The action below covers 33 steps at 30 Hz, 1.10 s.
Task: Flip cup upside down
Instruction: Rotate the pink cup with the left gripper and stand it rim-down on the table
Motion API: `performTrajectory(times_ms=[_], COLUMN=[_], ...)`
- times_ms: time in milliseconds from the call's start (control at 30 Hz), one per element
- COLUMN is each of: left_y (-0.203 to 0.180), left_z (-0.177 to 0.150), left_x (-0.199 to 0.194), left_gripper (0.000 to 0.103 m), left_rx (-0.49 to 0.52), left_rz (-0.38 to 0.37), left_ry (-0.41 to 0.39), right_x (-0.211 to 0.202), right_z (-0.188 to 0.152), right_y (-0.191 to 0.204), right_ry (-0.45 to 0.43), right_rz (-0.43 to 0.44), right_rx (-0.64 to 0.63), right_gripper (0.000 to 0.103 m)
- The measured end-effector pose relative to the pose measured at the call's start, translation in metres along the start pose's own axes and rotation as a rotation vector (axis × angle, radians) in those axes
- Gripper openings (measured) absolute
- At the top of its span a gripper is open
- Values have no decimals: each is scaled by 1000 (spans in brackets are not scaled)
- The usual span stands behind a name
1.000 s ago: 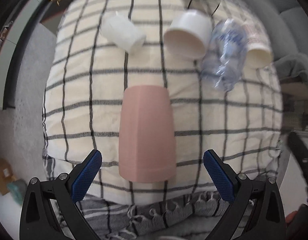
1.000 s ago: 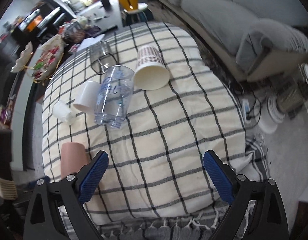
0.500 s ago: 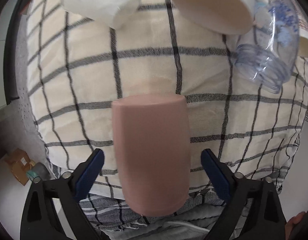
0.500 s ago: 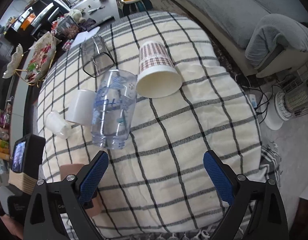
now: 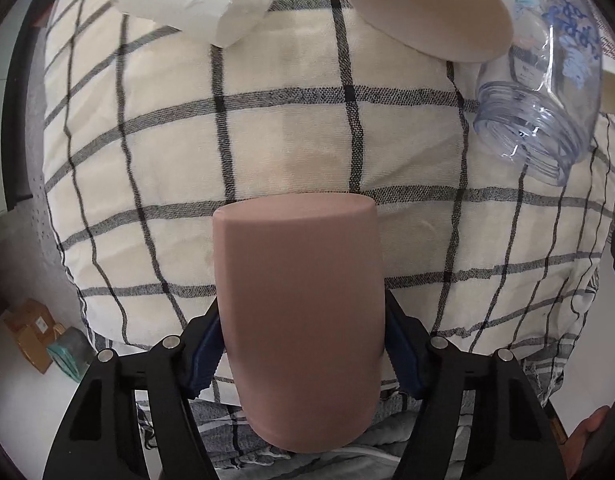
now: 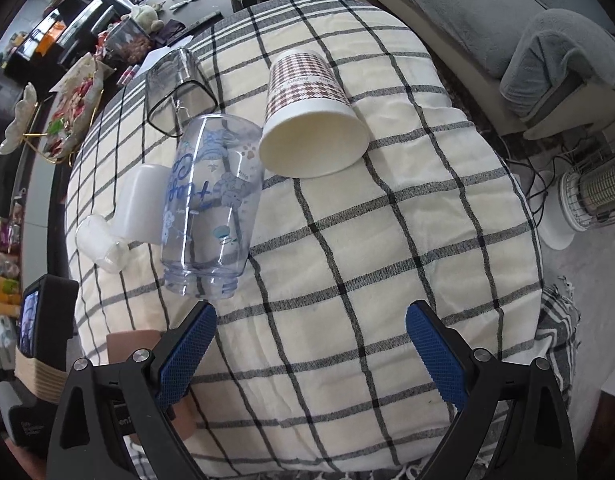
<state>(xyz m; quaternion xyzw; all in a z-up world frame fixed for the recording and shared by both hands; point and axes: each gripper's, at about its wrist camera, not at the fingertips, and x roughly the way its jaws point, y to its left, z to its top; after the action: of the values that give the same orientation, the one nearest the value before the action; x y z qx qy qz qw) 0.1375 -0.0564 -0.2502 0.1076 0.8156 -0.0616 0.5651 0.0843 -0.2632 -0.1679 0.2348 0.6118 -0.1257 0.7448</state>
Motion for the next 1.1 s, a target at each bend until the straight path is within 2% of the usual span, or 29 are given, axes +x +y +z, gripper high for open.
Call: performTrajectory(times_ms=[100,233,367,467,600,667,800,967,1100], left_y=[7,17,25,20,5,3,0,3,4], left_z=[-13,-39,-73,-93,-98,-104,-105,-112,-114], left_x=[-17,-45,-64,-76,-99,-91,-70,-50,-44], left_gripper=[70,70,70,70,70,70,70,70,70], left_rx=[5,-7,-17,-19,-17,-9,-23,-107,-100], left_rz=[7,-5,-91,-113,-109,-103,-106,-78,-82], left_ry=[-95,-306,-581,-791,-1027,-1125,-1214,-1328,-1362], right_x=[-8,-21,-32,-31,-15,-9,-3,2,5], right_z=[-4,-9,-20,-27,-36,-40,-50,-57,-60], right_y=[-1,-3,-2,-3,-15,-22,-29,-30,-34], right_ry=[-13,-61,-151,-194,-147,-127,-130,-223,-250], right_rz=[10,19,12,-15,-29,-28,-39,-30,-3], right_rx=[4,5,-27,-68,-74,-56,-54,-84,-77], right_gripper=[96,96,96,96,96,96,96,96,96])
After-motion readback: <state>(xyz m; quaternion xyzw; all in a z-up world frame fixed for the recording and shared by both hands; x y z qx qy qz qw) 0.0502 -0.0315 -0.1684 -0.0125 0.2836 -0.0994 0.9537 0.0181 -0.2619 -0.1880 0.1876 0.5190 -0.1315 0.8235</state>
